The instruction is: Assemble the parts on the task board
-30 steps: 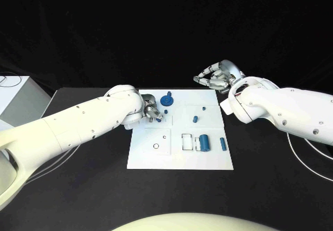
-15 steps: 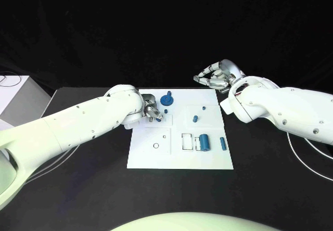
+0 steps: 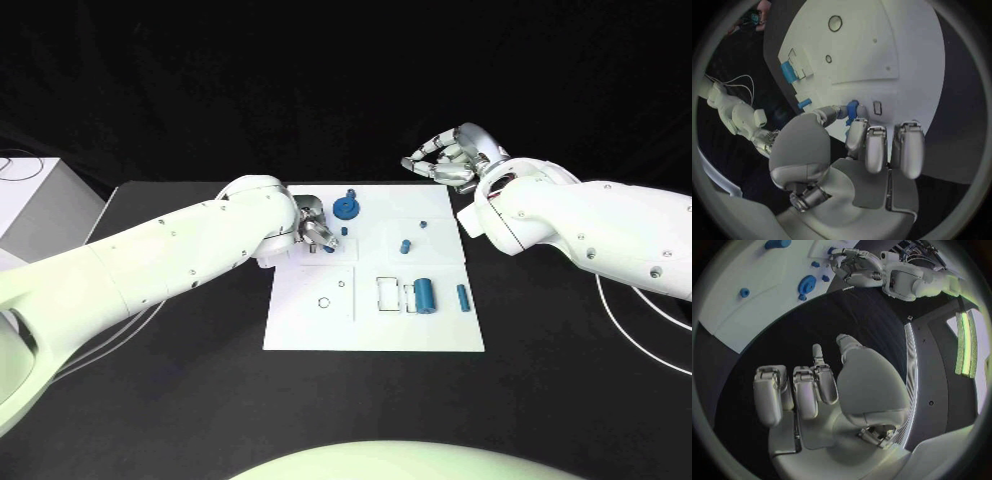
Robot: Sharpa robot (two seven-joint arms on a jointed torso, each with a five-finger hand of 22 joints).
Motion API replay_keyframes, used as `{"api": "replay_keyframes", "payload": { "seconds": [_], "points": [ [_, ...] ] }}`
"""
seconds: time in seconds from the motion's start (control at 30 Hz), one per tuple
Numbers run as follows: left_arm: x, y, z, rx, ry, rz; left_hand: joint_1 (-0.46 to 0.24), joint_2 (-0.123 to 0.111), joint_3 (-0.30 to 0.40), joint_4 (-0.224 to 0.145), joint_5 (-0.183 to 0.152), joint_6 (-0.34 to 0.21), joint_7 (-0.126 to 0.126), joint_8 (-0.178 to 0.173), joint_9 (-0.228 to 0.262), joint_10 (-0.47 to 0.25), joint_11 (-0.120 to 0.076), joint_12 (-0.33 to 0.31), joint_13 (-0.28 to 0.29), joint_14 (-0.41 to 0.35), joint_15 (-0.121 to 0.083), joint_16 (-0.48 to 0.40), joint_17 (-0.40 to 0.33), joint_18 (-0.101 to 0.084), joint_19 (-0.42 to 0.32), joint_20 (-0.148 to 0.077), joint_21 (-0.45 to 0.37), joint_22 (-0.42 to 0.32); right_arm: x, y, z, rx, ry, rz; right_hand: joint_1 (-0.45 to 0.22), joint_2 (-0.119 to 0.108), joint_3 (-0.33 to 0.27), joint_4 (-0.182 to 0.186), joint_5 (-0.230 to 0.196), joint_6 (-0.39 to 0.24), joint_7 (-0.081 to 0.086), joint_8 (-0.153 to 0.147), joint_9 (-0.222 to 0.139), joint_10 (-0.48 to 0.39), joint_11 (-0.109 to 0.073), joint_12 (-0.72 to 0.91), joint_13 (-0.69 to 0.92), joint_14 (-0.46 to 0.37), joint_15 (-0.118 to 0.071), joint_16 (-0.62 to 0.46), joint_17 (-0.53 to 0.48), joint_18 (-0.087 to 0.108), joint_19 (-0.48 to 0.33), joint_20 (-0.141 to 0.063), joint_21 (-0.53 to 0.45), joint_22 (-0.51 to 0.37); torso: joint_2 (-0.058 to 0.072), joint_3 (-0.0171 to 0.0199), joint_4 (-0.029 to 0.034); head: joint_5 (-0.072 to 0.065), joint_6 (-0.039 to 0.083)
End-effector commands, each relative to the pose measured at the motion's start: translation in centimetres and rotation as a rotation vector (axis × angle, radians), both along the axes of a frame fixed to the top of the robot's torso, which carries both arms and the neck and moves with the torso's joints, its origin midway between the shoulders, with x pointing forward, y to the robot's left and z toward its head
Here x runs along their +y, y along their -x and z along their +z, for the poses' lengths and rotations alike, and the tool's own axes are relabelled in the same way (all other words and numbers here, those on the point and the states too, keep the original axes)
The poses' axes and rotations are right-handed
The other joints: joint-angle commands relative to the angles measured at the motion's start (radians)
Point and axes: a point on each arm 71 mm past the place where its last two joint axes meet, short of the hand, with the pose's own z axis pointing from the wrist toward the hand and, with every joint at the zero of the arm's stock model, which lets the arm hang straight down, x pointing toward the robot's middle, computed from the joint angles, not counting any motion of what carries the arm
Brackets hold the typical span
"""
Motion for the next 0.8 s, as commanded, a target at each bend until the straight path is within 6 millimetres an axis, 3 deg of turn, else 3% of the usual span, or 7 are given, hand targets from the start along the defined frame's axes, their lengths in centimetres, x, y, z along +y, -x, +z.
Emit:
{"api": "replay_keyframes", "payload": {
  "seconds": [0.03,0.8],
  "points": [
    [-0.16,0.36,-0.88,0.051,-0.016,-0.020,-0.023,-0.009,0.023,-0.035,-0.006,0.101,-0.094,-0.008,0.018,0.004,-0.009,0.000,0.001,0.106,-0.008,0.003,0.263,-0.007,0.020,-0.005,0.004,0.134,0.15,0.07,0.03,-0.005,0.008,0.016,-0.009,-0.002,0.005,0.001,0.006,-0.006,0.001,0.004,0.001,-0.007,0.001,-0.005,0.114,0.106,-0.001,0.004,0.263,-0.013,0.076,-0.004,-0.007,0.217,0.000,-0.0004,-0.0001,-0.001,-0.001],
    [-0.20,0.09,-1.06,0.052,-0.017,-0.009,-0.034,-0.008,-0.036,-0.004,-0.022,0.109,-0.097,-0.017,0.025,0.003,-0.011,-0.001,0.001,0.106,-0.011,0.003,0.263,-0.007,0.020,-0.007,0.004,0.134,0.08,0.17,0.06,-0.007,0.006,0.016,-0.012,-0.001,0.006,0.001,0.007,-0.007,0.001,0.004,0.005,-0.009,0.001,-0.007,0.112,0.106,-0.001,0.004,0.263,-0.012,0.075,-0.004,-0.009,0.216,-0.001,-0.0009,0.0007,-0.006,-0.002]
  ]
}}
